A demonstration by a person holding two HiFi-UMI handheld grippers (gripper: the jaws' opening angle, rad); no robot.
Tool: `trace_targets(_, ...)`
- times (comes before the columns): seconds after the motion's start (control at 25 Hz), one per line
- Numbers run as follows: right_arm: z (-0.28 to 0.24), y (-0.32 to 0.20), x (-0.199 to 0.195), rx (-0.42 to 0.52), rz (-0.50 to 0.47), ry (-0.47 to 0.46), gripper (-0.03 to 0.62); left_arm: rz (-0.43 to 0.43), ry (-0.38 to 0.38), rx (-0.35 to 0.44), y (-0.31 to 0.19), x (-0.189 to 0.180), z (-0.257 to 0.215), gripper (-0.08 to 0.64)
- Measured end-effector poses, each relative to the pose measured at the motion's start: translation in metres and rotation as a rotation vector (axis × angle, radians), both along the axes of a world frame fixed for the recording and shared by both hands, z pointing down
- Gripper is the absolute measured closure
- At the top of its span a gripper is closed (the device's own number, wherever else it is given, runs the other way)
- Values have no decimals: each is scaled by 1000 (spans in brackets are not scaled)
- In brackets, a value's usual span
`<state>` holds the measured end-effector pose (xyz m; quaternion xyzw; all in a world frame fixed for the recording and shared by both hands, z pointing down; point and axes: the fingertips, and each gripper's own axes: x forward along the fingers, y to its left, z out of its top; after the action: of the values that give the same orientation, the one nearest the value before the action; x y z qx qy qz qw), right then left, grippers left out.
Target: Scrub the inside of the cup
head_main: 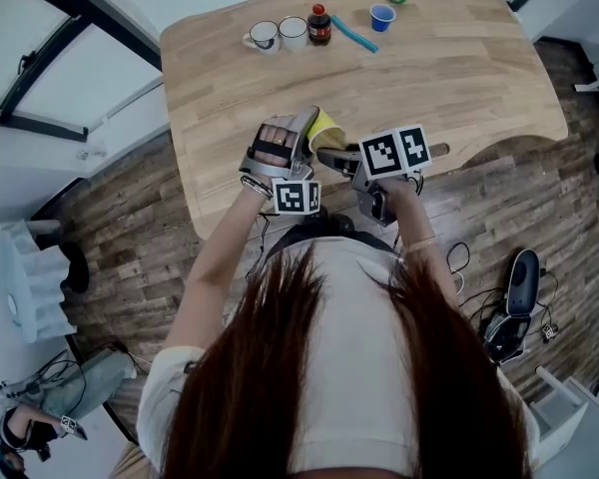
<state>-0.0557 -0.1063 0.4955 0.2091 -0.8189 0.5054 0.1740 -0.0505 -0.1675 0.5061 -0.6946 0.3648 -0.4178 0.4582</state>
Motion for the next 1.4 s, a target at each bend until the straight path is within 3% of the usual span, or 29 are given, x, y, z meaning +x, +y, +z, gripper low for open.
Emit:
trace_targets(0.72,-31,-16,3,-296,234,-534,502,-31,76,56,-10,4,-21,293)
trace_targets(1.04,-42,-18,2,-437,279,-769,502,-37,102,80,-8,3,-29,293)
trace_targets(1.24,-43,-16,2,-494,301,-829,502,-36,105,87,-3,3,-30,293)
trace_targets(1.4,-43,-13,0,-465,281,-779,503,-31,100,78,0,2,-28,293)
